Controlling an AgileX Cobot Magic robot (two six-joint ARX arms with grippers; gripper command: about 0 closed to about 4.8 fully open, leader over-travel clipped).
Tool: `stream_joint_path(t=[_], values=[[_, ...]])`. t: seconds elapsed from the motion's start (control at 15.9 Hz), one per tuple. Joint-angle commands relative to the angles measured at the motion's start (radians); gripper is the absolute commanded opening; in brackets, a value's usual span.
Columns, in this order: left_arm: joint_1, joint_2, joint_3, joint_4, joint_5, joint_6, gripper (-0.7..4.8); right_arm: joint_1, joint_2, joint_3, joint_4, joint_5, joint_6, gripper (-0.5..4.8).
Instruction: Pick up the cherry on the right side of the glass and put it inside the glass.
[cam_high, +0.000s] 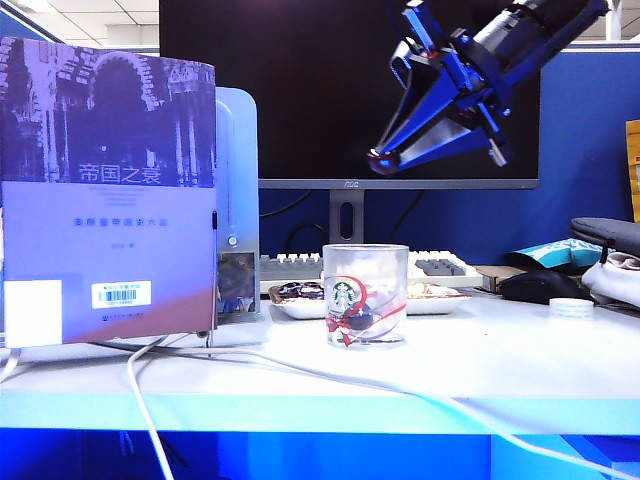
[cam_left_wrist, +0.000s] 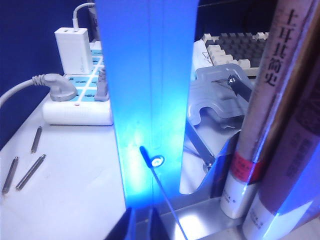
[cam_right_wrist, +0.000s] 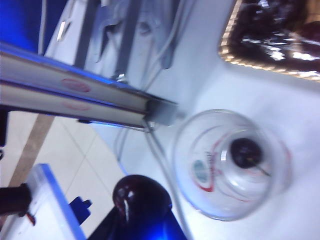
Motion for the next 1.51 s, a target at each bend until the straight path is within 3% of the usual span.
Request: stream_joint_path(t=[0.06, 0.82, 0.88, 0.94, 1.39, 1.45, 1.51], values=[[0.0, -0.003, -0.001, -0.013, 0.004, -0.003, 0.53, 0.014, -0.004, 0.004, 0.011, -0.016, -0.003, 1.17], [0.0, -0.003, -0.001, -0.013, 0.004, -0.003, 0.53, 0.061, 0.113, 0.004, 0.087, 0.172, -0.003, 1.3], [0.0, -0.003, -0.001, -0.013, 0.004, -0.003, 0.53, 0.061, 0.113, 0.004, 0.086, 0.172, -0.003, 1.97], [0.0, -0.003, -0.001, -0.013, 0.004, -0.003, 0.53, 0.061, 0.113, 0.004, 0.087, 0.172, -0.003, 3.39], [0.0, -0.003, -0.001, -0.013, 0.004, -0.003, 0.53, 0.061, 0.111, 0.026, 0.083, 0.164, -0.002, 3.3], [0.0, -0.003, -0.001, -0.013, 0.004, -0.003, 0.53, 0.061, 0.111, 0.041, 0.079, 0.16, -0.002, 2.94], [0.0, -0.003, -0.001, -0.013, 0.004, -0.003, 0.53, 0.061, 0.108, 0.071, 0.065, 0.16, -0.002, 1.84]])
